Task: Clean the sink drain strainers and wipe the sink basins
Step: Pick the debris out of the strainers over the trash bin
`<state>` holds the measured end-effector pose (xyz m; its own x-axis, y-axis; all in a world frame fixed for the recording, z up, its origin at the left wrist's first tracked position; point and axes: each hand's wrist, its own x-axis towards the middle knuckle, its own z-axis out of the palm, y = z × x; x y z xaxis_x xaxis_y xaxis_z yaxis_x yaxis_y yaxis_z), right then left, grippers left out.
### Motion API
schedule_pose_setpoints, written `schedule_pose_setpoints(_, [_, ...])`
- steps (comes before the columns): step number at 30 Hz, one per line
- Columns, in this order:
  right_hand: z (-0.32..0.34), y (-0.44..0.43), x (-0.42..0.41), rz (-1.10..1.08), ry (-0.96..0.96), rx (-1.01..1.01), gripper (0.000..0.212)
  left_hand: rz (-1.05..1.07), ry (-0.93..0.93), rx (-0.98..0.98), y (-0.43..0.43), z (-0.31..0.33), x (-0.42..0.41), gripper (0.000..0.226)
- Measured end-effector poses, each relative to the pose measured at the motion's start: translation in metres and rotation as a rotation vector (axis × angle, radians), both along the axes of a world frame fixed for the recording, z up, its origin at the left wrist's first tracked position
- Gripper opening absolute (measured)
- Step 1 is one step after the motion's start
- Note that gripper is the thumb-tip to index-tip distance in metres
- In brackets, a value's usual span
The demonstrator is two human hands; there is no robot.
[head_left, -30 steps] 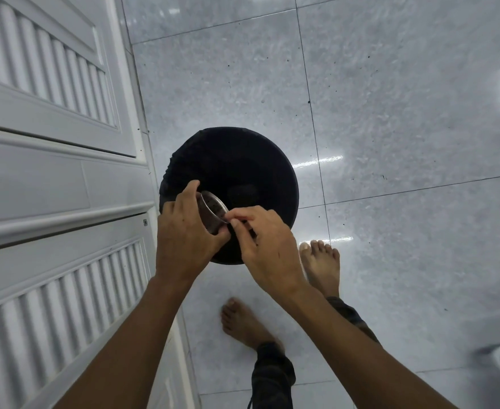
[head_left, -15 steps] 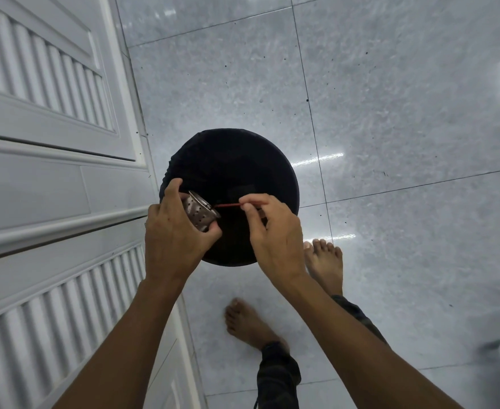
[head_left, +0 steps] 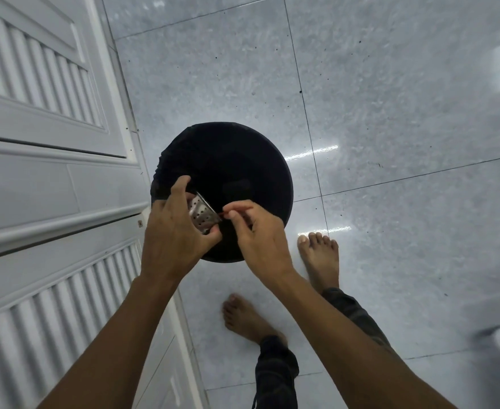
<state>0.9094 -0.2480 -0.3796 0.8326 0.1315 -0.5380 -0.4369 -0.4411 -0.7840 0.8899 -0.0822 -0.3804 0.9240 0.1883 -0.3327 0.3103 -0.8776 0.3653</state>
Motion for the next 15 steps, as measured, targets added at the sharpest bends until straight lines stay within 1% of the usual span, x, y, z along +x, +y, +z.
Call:
schedule_pose_setpoints(2, [-0.003,-0.002,0.006,-0.086,-0.014,-0.082,0.02,0.023,0.004,-0.007,-0.002,0.0,0.0,0.104])
schedule_pose_setpoints(4, [-0.005,-0.008,0.012,-0.153,-0.017,-0.083,0.02,0.079,0.001,-0.008,0.001,-0.001,0.001,0.104])
schedule_pose_setpoints(5, [-0.005,-0.009,0.012,-0.152,-0.01,-0.047,0.019,0.102,-0.002,-0.015,0.002,-0.001,0.002,0.104])
schedule_pose_setpoints(7, [-0.002,-0.007,0.008,-0.082,0.003,0.028,0.018,0.126,-0.017,-0.04,0.003,0.0,0.003,0.104])
schedule_pose_setpoints(9, [-0.001,-0.001,0.001,-0.01,0.002,0.028,0.018,0.105,-0.038,-0.053,0.0,0.0,0.001,0.104])
schedule_pose_setpoints(10, [-0.001,0.0,0.0,-0.013,-0.01,-0.004,0.019,0.092,-0.042,-0.053,-0.002,0.001,-0.001,0.105])
schedule_pose_setpoints(13, [-0.003,-0.007,0.006,-0.148,-0.055,-0.105,0.022,0.125,-0.028,-0.049,0.002,0.002,-0.006,0.106])
schedule_pose_setpoints(15, [-0.003,-0.011,0.007,-0.187,-0.036,-0.074,0.02,0.17,-0.015,-0.04,0.008,0.002,-0.008,0.107])
